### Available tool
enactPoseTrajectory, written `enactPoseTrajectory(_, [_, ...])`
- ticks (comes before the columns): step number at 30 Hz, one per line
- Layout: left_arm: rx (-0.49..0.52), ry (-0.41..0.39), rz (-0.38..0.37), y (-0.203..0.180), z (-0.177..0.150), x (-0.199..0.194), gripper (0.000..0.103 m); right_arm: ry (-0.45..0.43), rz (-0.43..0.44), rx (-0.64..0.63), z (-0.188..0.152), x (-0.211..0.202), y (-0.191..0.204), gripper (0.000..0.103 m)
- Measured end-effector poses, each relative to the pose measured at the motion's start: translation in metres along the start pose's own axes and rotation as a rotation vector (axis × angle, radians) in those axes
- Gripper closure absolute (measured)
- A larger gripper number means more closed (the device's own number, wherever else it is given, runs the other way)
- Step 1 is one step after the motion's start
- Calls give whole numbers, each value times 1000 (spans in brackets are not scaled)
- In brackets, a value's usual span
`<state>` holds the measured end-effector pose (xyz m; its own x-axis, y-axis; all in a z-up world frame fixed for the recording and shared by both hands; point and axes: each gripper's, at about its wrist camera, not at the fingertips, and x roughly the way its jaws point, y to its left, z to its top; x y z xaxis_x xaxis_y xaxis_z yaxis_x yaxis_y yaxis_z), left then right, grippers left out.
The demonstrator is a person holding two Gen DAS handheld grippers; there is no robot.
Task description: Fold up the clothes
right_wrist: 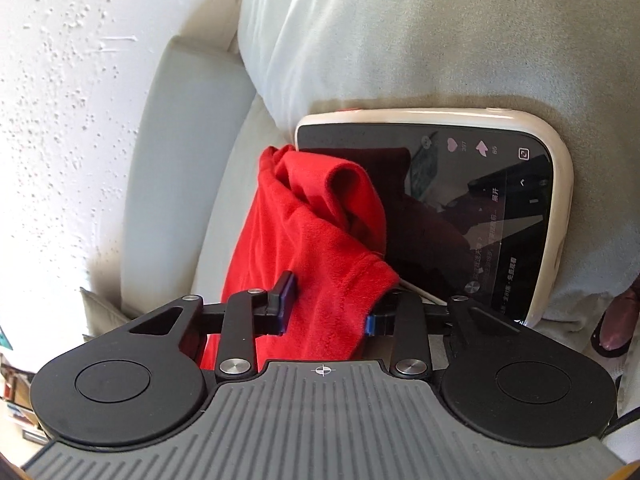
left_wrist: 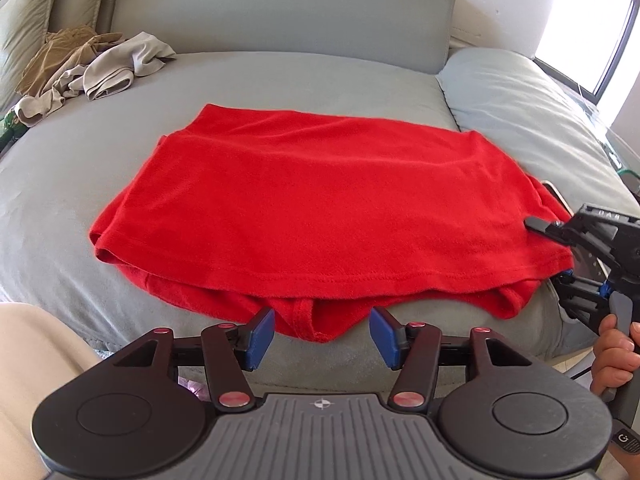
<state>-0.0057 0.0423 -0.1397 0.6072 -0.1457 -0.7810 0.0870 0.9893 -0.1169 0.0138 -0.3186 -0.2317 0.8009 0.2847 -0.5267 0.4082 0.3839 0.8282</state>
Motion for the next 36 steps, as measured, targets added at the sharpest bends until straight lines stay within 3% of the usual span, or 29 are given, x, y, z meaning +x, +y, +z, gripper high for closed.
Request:
enactPoseTrajectory(6, [-75,-41,1,23,3,-9,48,15,-150,-180,6,10,45,83])
enactPoseTrajectory(11, [-148,-87,28,51,5,-24,49,-73,-254,-397,-9,13,103,88])
enactPoseTrajectory(13, [-163,-123,51,61,8,-34,48,-107,-303,-538,-24,17,136,88])
enactPoseTrajectory(16, [-209,-182,56,80,17,-50,48,-150,-333,-778,-59,27,189,88])
enactPoseTrajectory(21, [-327,-298,113,122,31,-82,45,-177,-269,-1203,-158,34,263,88])
enactPoseTrajectory(23, [-374,-329,147,139,34,-92,45,-145,-230,-1355,-204,44,277,88])
enactPoseTrajectory(26, [-442,-335,186,163,32,-96,44,-8,-209,-1526,-265,73,278,88])
enactPoseTrajectory(29, [-479,-315,187,175,28,-93,45,179,-249,-1602,-305,108,258,88])
enactPoseTrajectory(32, [-502,-297,179,182,24,-88,45,152,-269,-1638,-315,111,250,88])
enactPoseTrajectory(36, [-515,-288,160,184,20,-85,45,104,-234,-1562,-300,91,253,89])
